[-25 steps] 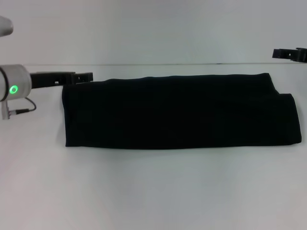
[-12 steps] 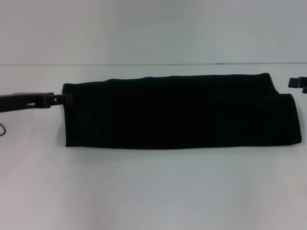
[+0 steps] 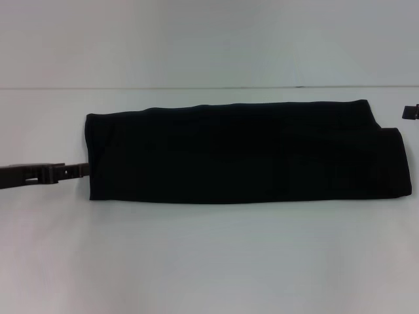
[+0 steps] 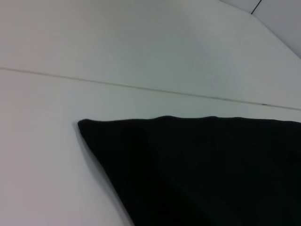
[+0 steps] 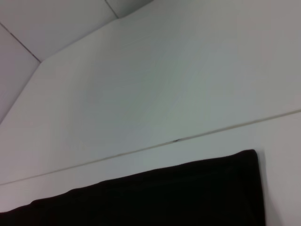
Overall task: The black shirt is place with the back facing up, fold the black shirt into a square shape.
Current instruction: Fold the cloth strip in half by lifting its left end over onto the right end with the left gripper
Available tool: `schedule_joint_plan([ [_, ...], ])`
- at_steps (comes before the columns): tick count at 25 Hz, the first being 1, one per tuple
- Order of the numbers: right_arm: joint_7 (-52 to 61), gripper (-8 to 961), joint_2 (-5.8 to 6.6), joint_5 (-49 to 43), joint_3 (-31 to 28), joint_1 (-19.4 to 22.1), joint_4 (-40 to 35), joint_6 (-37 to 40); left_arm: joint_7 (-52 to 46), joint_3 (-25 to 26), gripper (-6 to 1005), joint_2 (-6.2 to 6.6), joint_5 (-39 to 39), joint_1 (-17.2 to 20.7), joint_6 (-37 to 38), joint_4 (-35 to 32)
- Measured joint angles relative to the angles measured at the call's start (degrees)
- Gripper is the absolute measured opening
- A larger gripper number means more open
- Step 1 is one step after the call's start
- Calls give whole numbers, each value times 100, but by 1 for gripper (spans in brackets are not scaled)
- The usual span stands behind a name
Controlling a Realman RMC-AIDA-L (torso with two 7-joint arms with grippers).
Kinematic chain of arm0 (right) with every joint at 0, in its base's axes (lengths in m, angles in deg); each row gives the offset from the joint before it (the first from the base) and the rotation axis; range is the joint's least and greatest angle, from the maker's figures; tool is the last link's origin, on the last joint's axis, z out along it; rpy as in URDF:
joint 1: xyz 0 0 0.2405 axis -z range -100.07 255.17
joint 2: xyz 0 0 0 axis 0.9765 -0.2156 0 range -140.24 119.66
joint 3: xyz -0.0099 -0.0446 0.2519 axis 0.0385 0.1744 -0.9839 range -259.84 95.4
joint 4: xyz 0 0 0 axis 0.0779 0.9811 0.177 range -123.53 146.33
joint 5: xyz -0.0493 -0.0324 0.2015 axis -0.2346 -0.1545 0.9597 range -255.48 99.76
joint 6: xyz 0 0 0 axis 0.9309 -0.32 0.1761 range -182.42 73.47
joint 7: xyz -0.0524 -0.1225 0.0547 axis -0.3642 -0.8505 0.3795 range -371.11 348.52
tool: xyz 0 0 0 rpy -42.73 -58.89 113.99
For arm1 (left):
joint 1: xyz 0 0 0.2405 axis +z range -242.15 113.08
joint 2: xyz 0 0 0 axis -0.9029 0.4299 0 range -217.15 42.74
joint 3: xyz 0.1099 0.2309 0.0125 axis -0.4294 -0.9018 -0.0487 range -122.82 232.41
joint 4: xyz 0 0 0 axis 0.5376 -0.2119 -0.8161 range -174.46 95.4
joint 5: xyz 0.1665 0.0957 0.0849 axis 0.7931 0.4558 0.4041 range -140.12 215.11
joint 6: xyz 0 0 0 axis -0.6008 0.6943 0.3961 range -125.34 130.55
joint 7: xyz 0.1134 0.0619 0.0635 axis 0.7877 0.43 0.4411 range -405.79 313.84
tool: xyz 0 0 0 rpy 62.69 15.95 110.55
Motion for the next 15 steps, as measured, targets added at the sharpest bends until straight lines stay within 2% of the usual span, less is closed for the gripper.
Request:
schedule_joint_plan([
  [15,2,703,-8,-1,138,-72,46,-220,222,-370,692,-43,129,-116,-34,358],
])
